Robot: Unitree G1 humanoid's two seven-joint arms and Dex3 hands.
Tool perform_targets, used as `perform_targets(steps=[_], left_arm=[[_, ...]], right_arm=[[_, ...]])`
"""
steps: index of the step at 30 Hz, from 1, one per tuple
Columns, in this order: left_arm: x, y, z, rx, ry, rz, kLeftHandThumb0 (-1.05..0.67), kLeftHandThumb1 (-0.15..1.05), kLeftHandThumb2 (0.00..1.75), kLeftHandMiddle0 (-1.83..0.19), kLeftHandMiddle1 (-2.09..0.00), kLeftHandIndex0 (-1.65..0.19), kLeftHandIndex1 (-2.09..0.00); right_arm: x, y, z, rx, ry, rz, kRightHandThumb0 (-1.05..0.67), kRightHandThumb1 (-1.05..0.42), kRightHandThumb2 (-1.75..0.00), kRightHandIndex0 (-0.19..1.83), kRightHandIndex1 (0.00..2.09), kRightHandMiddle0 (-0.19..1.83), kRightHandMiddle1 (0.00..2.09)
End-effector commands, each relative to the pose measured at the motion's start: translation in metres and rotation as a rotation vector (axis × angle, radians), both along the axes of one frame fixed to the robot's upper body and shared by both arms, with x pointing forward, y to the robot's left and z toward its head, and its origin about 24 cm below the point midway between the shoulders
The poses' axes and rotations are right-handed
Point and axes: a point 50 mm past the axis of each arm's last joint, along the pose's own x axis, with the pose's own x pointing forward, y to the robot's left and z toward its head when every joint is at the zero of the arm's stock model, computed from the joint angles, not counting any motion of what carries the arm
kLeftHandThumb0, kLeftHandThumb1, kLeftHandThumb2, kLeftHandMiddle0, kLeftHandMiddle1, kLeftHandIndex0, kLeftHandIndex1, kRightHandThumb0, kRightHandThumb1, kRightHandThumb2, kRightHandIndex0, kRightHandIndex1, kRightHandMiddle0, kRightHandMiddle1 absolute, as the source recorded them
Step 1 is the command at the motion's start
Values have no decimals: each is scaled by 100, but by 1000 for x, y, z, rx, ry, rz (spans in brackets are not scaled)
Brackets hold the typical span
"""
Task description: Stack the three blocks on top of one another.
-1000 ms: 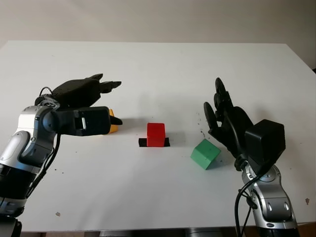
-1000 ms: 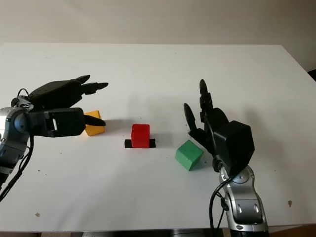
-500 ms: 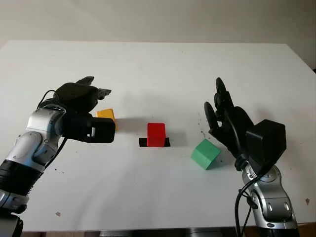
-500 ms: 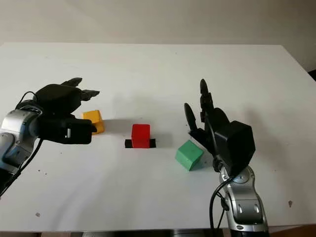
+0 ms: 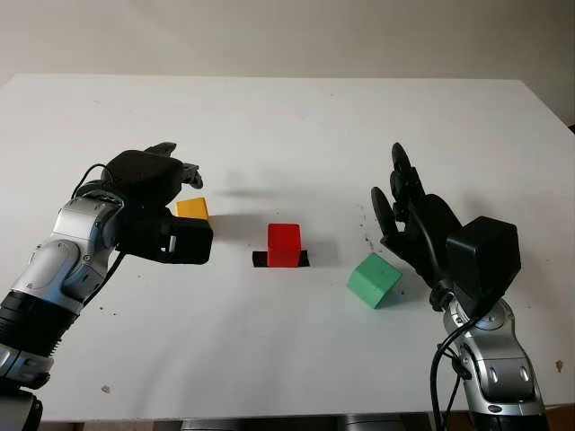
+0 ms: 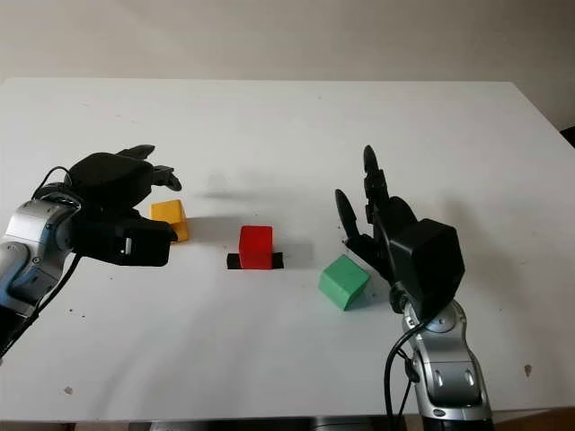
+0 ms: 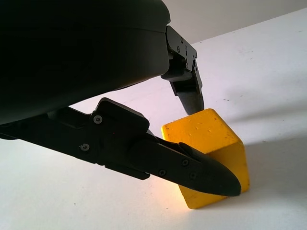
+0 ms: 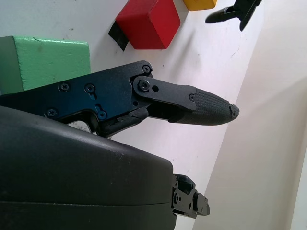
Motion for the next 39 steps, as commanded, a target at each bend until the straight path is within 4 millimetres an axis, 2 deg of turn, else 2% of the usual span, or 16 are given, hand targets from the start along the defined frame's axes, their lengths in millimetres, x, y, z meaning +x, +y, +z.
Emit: perform_targets(steps=[1, 7, 20, 29, 33, 39], left_arm=[[-1, -1, 5, -8, -12, -8, -69, 102, 5, -18, -7, -17, -131], [-3, -2, 4, -54, -35, -34, -41, 104, 5, -25, -7, -22, -148], [-7, -1, 10, -65, -46, -83, -38, 102, 5, -33, -8, -23, -145], [-5, -9, 53, -199, -44, -227, -44, 104, 6, -33, -6, -23, -140], [-3, -19, 78, -192, -34, -304, -44, 104, 5, -33, -6, -27, -135], [1, -38, 103, -198, 10, -379, -43, 101, 5, -34, -6, -34, -135]], right_arm=[[2, -1, 9, 1, -41, -2, -73, -105, -61, -19, 3, -16, 6], [2, 0, 9, 11, -41, -6, -73, -105, -61, -19, 3, -16, 6], [1, 0, 8, 9, -44, -1, -72, -105, -61, -19, 3, -17, 5], [2, 1, 7, -21, -28, 10, -75, -105, -63, -19, 1, -18, 5], [1, 2, 6, 3, -34, 2, -74, -105, -62, -19, 2, -17, 6], [1, 5, 4, 33, -52, 5, -71, -105, -60, -19, 3, -17, 5]])
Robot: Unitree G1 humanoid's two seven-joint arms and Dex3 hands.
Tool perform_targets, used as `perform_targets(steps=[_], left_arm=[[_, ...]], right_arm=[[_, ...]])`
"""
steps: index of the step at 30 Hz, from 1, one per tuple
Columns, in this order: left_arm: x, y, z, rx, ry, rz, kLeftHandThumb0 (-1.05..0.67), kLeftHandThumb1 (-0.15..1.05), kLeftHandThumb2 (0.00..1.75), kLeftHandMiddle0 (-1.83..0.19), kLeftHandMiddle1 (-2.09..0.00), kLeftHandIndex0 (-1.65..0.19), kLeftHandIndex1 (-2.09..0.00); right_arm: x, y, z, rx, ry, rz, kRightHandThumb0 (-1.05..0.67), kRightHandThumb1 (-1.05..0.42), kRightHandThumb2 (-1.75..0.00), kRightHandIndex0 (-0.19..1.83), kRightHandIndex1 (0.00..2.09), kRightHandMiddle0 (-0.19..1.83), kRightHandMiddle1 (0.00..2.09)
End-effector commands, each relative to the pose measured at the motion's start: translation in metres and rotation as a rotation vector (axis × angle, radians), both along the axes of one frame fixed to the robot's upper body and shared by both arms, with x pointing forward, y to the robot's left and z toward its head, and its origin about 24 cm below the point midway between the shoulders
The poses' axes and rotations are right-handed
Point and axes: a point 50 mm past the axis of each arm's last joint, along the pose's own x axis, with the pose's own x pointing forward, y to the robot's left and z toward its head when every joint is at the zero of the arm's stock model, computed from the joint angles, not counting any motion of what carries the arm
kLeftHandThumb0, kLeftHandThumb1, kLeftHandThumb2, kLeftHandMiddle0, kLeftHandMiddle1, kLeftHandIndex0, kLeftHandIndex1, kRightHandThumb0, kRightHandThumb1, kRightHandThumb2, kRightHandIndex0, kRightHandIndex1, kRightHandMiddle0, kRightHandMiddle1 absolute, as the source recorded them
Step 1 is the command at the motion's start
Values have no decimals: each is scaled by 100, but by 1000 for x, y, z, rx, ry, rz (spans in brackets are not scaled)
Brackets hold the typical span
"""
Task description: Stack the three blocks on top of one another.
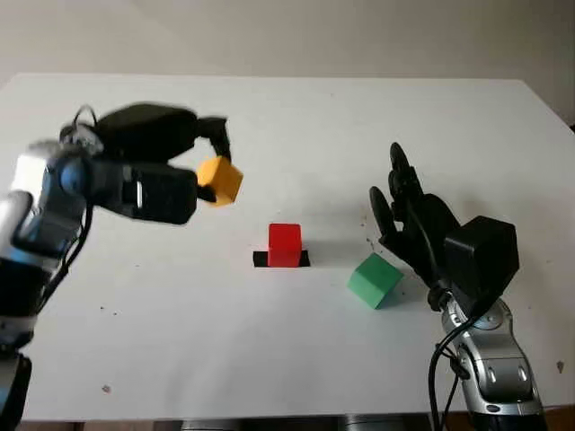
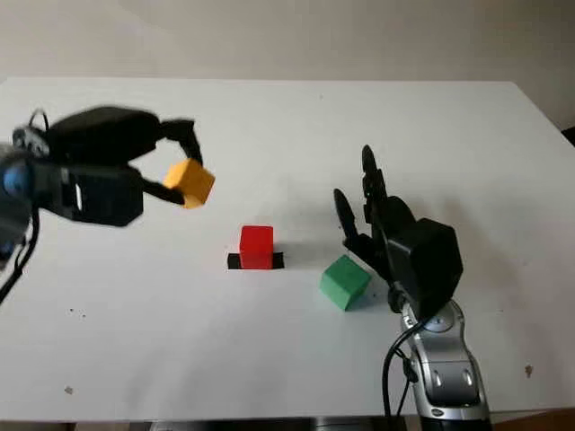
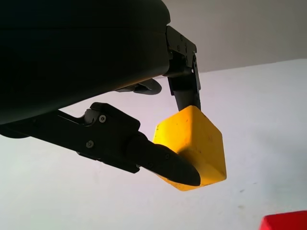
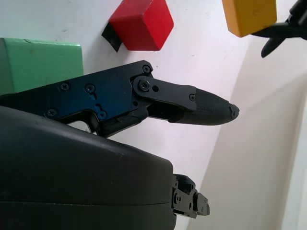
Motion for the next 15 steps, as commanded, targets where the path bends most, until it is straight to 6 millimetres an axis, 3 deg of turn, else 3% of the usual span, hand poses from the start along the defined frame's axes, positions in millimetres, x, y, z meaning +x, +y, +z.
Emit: perform_targets(steps=[1, 7, 12, 15], left_arm=[[0, -10, 13, 5, -17, -46, -43, 101, 5, -35, -6, -35, -135], [1, -27, 24, -13, 16, -181, -40, 101, 5, -31, -4, -33, -134], [0, -38, 22, -57, 21, -278, -42, 101, 5, -29, -5, -40, -122], [0, -41, 15, -107, 26, -331, -41, 101, 5, -28, -5, -39, -134]], right_arm=[[0, 1, 1, 16, -25, 0, -70, -105, -60, -19, 3, -17, 5], [0, 3, -1, 22, -28, 0, -70, -105, -60, -19, 4, -17, 5], [-1, 5, -2, 28, -31, -7, -71, -105, -60, -18, 4, -17, 5], [-2, 5, -3, 33, -30, -16, -71, -105, -60, -18, 4, -17, 6]])
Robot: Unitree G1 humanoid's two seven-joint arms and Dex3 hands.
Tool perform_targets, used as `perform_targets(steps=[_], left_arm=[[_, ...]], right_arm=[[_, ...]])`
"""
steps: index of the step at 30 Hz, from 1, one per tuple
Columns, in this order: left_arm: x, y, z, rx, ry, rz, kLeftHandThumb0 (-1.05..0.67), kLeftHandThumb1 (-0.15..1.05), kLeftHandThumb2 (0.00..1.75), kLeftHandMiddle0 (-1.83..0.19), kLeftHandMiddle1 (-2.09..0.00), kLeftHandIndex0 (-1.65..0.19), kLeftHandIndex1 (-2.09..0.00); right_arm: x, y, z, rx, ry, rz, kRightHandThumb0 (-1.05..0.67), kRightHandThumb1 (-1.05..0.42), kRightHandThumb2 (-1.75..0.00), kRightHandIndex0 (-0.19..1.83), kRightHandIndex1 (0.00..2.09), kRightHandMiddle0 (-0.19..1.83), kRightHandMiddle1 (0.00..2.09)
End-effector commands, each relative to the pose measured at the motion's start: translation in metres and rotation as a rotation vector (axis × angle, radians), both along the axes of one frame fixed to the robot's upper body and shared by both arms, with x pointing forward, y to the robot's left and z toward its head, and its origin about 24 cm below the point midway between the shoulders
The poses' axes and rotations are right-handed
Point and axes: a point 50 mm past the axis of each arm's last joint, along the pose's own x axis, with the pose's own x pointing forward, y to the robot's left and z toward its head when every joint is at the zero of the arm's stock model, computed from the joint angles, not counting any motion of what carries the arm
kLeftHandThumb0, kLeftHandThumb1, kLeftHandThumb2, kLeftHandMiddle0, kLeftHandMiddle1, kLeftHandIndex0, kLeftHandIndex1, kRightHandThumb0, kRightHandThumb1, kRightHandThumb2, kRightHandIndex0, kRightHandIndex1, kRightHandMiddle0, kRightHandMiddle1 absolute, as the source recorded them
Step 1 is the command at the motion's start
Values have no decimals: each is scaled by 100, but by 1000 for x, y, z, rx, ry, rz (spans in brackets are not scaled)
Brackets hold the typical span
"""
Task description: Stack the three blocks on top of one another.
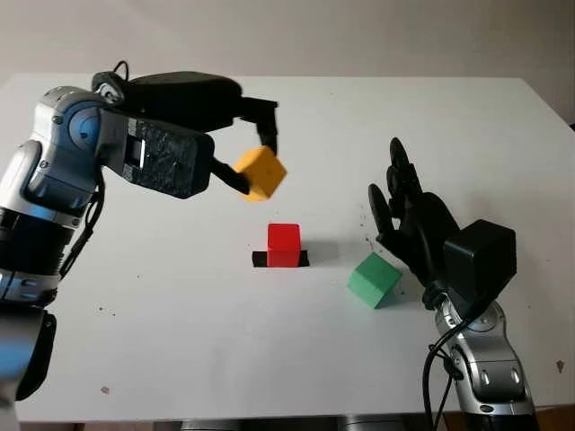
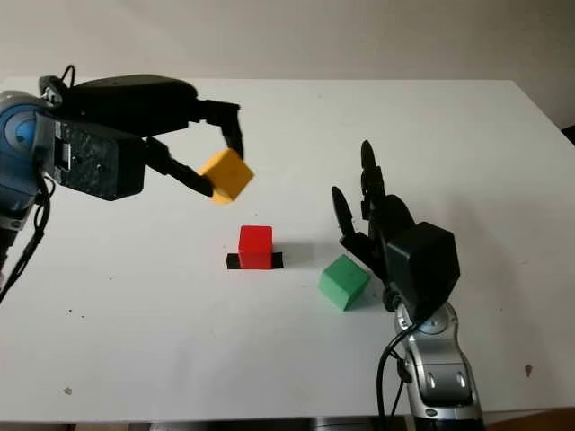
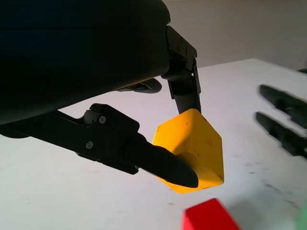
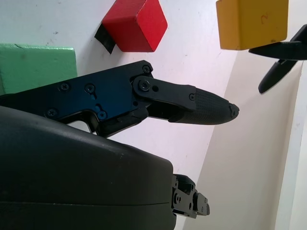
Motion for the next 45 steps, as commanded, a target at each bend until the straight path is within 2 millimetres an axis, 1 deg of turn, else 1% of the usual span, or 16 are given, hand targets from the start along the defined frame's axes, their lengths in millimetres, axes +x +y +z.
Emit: perform_targets(steps=[1, 5, 8, 13, 19, 21, 27, 29, 34, 37, 40, 45], left_arm=[[0, -2, 1, -44, -10, -30, -40, 101, 5, -28, -5, -38, -136], [3, -2, -11, -78, 32, -65, -42, 100, 5, -28, -5, -37, -143], [3, -3, -19, -49, 44, -80, -43, 101, 5, -26, -4, -36, -142], [-1, -11, -25, 22, -24, -154, -45, 104, 6, -25, -5, -30, -152], [-3, -20, -27, 109, -121, -210, -44, 103, 5, -25, -5, -25, -161], [-4, -22, -28, 121, -132, -232, -42, 100, 4, -25, -5, -27, -162], [-6, -27, -30, 163, -189, -288, -39, 95, 4, -28, -6, -36, -152], [-8, -28, -31, 189, -235, -307, -41, 92, 4, -31, -7, -43, -142], [-10, -32, -33, 262, -339, -341, -40, 91, 5, -32, -7, -45, -128], [-12, -35, -32, 301, -382, -367, -38, 91, 6, -32, -7, -45, -126], [-14, -38, -30, 325, -416, -387, -35, 92, 6, -33, -7, -46, -128], [-17, -43, -28, 364, -475, -422, -33, 92, 5, -32, -6, -43, -132]], right_arm=[[-2, -1, 0, 6, -11, -9, -71, -105, -60, -19, 4, -17, 5], [-3, -3, -1, 8, -5, -10, -71, -105, -60, -19, 4, -17, 5], [-4, -3, -1, 11, -3, -11, -71, -105, -59, -19, 4, -17, 5], [-4, -4, -1, 17, -9, -11, -71, -105, -59, -19, 5, -16, 6], [-4, -4, 0, 6, -2, -13, -70, -105, -58, -19, 5, -16, 6], [-4, -3, 1, 6, -5, -13, -70, -105, -59, -19, 5, -16, 6], [-4, -2, 0, 9, -6, -14, -71, -105, -59, -19, 5, -17, 5], [-4, -2, 0, 9, -7, -13, -71, -105, -59, -19, 5, -17, 5], [-5, -2, 0, 7, -9, -17, -72, -105, -58, -18, 5, -16, 6], [-5, -2, 0, 9, -11, -17, -70, -105, -58, -19, 5, -16, 6], [-4, -2, -1, 16, -9, -18, -70, -105, -58, -19, 5, -16, 5], [-4, -1, -1, 22, 4, -18, -70, -105, -58, -19, 5, -17, 5]])
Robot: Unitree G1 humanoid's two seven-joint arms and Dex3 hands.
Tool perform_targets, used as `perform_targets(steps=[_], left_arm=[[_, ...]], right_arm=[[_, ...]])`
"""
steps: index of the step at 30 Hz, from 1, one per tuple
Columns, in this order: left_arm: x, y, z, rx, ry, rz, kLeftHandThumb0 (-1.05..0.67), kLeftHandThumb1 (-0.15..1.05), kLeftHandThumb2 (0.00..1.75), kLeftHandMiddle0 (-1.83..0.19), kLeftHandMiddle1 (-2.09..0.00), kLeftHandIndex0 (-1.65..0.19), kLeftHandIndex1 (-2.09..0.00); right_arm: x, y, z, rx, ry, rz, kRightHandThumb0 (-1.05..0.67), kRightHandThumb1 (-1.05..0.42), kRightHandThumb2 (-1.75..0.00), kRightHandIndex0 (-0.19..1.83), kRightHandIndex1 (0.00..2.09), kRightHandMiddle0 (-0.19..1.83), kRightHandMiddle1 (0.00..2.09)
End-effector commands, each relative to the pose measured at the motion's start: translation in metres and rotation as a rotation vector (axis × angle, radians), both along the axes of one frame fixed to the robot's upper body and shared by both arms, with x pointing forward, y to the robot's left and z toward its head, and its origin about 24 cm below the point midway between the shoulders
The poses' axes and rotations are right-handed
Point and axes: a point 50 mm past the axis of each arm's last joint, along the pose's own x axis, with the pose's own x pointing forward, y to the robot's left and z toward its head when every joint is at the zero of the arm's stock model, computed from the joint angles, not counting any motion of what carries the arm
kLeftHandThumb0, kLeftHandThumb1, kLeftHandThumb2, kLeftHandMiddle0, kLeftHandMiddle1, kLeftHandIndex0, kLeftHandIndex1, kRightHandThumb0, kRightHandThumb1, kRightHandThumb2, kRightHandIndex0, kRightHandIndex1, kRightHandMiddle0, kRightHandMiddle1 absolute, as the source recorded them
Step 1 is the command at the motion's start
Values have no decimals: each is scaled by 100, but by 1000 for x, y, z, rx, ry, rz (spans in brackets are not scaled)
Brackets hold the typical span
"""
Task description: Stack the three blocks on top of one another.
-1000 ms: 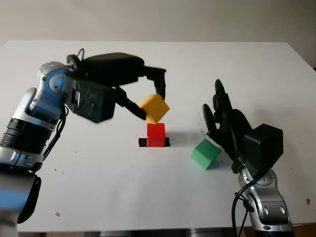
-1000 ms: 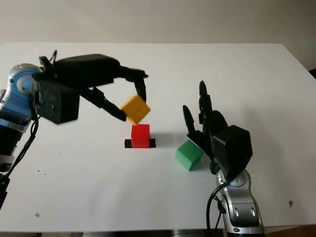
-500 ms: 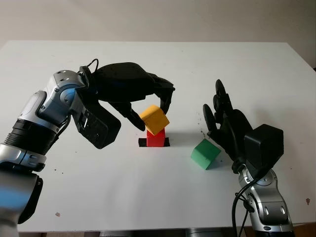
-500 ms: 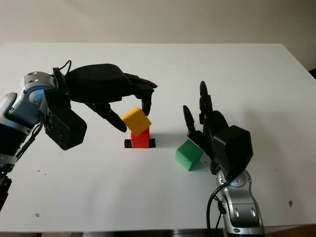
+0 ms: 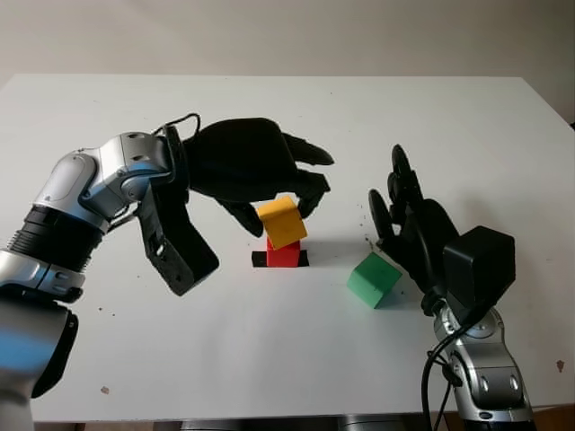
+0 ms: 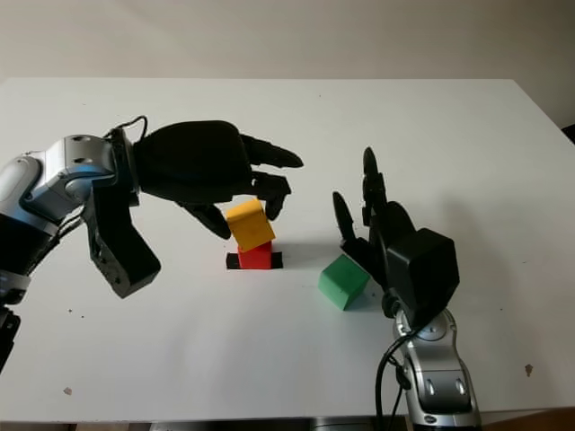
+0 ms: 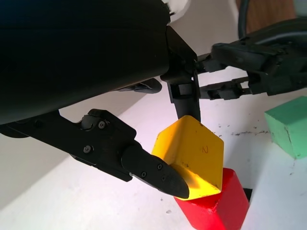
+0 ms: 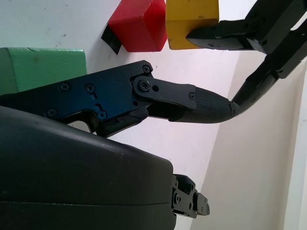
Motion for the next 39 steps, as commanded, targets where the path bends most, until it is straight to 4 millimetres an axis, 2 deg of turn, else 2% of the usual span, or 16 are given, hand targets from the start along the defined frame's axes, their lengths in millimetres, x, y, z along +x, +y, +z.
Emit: perform_targets(steps=[1, 9, 23, 31, 39], left_arm=[[-2, -3, 11, 17, -58, -22, -34, 92, 5, -32, -6, -43, -133], [-3, -6, 12, 88, -126, -51, -38, 90, 5, -30, -5, -44, -137], [-6, -6, 5, 108, -151, -104, -36, 91, 5, -32, -6, -37, -164], [-6, -8, -2, 97, -135, -118, -37, 90, 5, -32, -6, -42, -162], [-6, -11, -9, 138, -157, -127, -38, 91, 6, -28, -4, -39, -161]], right_arm=[[0, 0, 5, 11, -20, -3, -70, -105, -58, -19, 5, -17, 5], [-1, 1, 6, 7, -28, -6, -70, -105, -58, -19, 5, -16, 5], [-1, 0, 6, 7, -32, -2, -69, -105, -58, -18, 4, -16, 6], [-1, 0, 5, 6, -36, -1, -70, -105, -58, -19, 4, -16, 5], [-2, 0, 5, 3, -29, -2, -71, -105, -58, -19, 4, -16, 6]])
